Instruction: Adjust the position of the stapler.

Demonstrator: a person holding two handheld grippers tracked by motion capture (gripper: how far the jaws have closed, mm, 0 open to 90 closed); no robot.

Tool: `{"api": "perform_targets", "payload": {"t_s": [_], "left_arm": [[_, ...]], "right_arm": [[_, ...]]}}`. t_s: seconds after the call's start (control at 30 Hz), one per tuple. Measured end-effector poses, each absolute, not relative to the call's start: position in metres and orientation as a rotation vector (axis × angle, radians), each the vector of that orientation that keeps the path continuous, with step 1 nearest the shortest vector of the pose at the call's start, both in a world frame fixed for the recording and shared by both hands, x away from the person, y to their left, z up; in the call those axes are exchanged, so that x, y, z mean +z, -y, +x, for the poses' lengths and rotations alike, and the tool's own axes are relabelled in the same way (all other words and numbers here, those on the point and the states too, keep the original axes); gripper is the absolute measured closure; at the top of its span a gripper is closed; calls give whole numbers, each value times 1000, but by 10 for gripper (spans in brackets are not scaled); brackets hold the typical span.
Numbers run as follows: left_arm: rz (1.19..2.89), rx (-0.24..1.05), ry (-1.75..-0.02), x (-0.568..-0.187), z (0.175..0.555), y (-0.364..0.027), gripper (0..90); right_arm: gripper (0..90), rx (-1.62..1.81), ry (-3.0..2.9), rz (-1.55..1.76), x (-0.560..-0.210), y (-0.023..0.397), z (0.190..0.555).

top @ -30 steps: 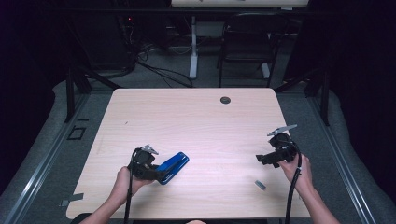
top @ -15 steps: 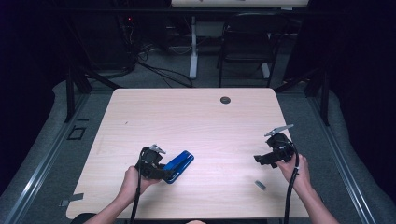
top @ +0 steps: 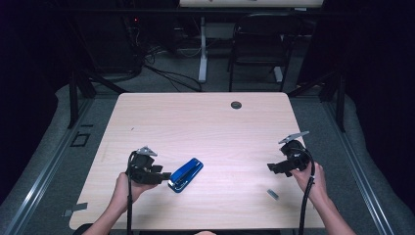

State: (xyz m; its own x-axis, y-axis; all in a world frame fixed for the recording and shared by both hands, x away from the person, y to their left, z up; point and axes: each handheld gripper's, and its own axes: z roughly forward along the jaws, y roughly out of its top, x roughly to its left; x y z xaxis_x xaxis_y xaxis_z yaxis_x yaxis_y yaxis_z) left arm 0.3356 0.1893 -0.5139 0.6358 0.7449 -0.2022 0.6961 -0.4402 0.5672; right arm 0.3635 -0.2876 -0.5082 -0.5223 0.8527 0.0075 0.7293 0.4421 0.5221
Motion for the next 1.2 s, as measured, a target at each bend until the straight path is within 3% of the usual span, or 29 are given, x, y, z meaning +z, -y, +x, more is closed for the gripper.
{"api": "perform_targets", "payload": {"t_s": [0.07,0.37,0.7,1.2], "left_arm": [[2264,95,-1122,-518,339,-190,665],[2404,56,-1060,-534,344,-173,818],[2432,8,-1038,-539,346,-168,890],[2418,-34,-1021,-542,344,-165,900]], "right_arm": [[122,684,-2451,1366,-509,287,364],[135,673,-2444,1369,-509,287,364],[144,650,-2450,1354,-510,284,363],[145,646,-2450,1363,-511,284,363]]}}
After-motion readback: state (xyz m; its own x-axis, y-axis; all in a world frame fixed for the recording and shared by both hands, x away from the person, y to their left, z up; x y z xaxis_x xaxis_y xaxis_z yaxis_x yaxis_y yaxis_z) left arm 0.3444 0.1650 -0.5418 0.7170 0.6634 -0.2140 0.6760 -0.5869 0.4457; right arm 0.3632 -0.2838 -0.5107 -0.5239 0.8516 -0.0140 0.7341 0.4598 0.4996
